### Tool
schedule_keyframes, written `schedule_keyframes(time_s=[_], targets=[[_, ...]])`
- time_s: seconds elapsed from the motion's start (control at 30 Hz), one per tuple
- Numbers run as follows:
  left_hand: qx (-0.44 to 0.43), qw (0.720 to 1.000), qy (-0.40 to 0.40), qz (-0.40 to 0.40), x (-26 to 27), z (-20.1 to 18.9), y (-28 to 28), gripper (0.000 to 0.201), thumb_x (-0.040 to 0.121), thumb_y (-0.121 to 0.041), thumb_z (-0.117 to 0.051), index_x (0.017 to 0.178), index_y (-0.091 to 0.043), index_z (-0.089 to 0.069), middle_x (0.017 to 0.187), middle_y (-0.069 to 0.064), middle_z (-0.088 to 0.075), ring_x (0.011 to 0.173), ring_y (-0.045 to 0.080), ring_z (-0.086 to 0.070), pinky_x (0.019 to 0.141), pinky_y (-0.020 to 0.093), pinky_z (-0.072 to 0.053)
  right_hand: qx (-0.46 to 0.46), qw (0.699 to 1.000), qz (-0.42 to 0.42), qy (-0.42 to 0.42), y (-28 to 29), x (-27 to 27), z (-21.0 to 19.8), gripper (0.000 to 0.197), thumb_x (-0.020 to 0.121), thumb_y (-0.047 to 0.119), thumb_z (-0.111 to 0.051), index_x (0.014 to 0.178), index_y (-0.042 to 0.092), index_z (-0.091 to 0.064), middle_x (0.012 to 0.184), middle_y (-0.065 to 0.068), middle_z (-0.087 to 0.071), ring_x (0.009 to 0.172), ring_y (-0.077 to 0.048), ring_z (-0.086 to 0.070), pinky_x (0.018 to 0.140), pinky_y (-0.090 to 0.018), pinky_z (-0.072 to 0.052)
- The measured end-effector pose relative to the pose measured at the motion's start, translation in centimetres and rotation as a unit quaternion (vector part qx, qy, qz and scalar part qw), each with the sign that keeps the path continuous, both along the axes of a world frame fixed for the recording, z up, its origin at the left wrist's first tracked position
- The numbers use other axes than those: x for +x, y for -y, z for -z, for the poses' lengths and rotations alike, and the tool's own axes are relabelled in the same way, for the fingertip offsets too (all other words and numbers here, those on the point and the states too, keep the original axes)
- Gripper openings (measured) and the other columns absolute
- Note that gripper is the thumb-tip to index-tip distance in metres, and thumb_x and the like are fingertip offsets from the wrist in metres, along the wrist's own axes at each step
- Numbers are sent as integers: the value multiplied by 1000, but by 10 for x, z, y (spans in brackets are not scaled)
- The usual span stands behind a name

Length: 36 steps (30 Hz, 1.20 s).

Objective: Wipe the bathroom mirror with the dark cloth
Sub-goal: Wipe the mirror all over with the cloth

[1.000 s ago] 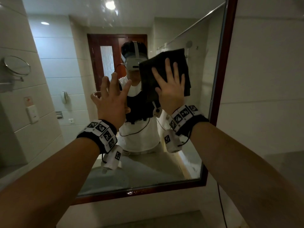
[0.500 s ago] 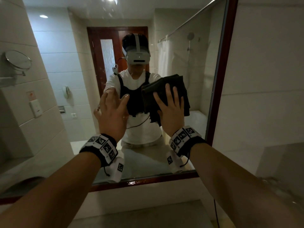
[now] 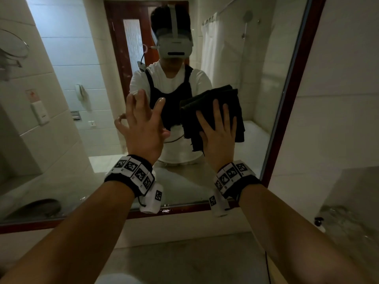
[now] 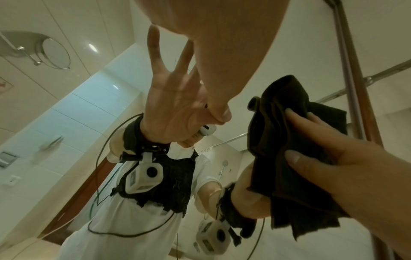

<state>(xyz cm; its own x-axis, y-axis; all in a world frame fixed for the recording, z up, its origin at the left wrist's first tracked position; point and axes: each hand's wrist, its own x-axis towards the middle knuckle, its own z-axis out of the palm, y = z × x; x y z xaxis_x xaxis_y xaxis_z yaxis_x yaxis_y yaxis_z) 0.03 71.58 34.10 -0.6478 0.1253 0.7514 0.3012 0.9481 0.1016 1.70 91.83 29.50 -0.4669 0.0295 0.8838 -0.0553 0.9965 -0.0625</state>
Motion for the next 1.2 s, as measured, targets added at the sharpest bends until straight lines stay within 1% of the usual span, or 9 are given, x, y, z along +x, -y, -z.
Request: schedule_keyframes(time_s=[0.23, 0.43, 0.57, 0.73, 0.87, 0.97, 1.07, 1.13, 1.2], targets=[[-4, 1000, -17, -10, 2, 0, 2, 90, 74, -48, -76, 149, -43, -25, 164, 4, 1, 150, 31, 0, 104, 66, -24, 1, 1000, -26, -2, -30, 1, 1, 64, 92, 23, -59, 150, 36, -36, 164, -9, -13, 151, -34, -7, 118, -61, -13], [6, 1000, -25, -10, 3, 1, -1, 92, 72, -41, -79, 148, -41, -27, 164, 6, -1, 149, 33, -3, 104, 65, -24, -54, 998, -10, -20, -76, 10, -19, 64, 92, 21, -57, 150, 34, -35, 163, -13, -14, 150, -37, -8, 118, -61, -12], [6, 1000, -25, -10, 4, 0, -1, 94, 71, -39, -81, 148, -41, -27, 163, 6, -1, 149, 34, -4, 104, 67, -24, -97, 995, 14, 4, -101, 11, -47, 68, 92, 22, -55, 153, 36, -28, 165, -10, -4, 151, -36, 0, 118, -63, -12], [15, 1000, -18, -4, 5, -1, -2, 95, 71, -39, -81, 148, -40, -25, 164, 6, 1, 149, 34, -2, 105, 68, -21, -103, 995, 6, -9, -107, 11, -55, 66, 93, 25, -54, 153, 35, -28, 165, -12, -5, 151, -37, 0, 117, -64, -14], [14, 1000, -17, -4, 5, -1, -3, 95, 71, -38, -81, 148, -41, -25, 163, 6, 0, 149, 34, -2, 105, 68, -21, -124, 992, 19, -10, -102, 10, -33, 63, 95, 26, -52, 154, 32, -30, 165, -14, -5, 151, -39, -3, 116, -64, -17], [19, 1000, -18, -4, 6, 0, -5, 94, 72, -37, -80, 148, -40, -25, 163, 7, 0, 149, 34, -1, 105, 68, -21, -135, 991, 19, -3, -96, 15, 14, 63, 94, 25, -54, 153, 29, -32, 164, -18, -8, 150, -41, -6, 115, -65, -19], [14, 1000, -22, -5, 5, 1, -5, 94, 73, -37, -80, 148, -40, -24, 163, 8, 0, 149, 34, -2, 105, 68, -20, -150, 988, 31, 19, -86, 20, 63, 68, 92, 23, -62, 153, 31, -31, 164, -16, -8, 150, -39, -5, 116, -64, -19], [10, 1000, -25, -8, 3, 2, -4, 93, 73, -37, -78, 148, -39, -24, 163, 8, 0, 149, 35, -2, 105, 68, -20, -151, 987, 38, 25, -83, 19, 76, 70, 91, 22, -64, 152, 32, -30, 164, -15, -7, 150, -38, -4, 116, -64, -18], [9, 1000, -26, -6, 2, 2, -4, 90, 75, -37, -76, 148, -39, -24, 163, 9, 0, 149, 35, -1, 105, 68, -20, -146, 988, 46, 23, -82, 17, 73, 71, 90, 22, -64, 152, 32, -30, 164, -15, -8, 150, -39, -5, 115, -66, -18]])
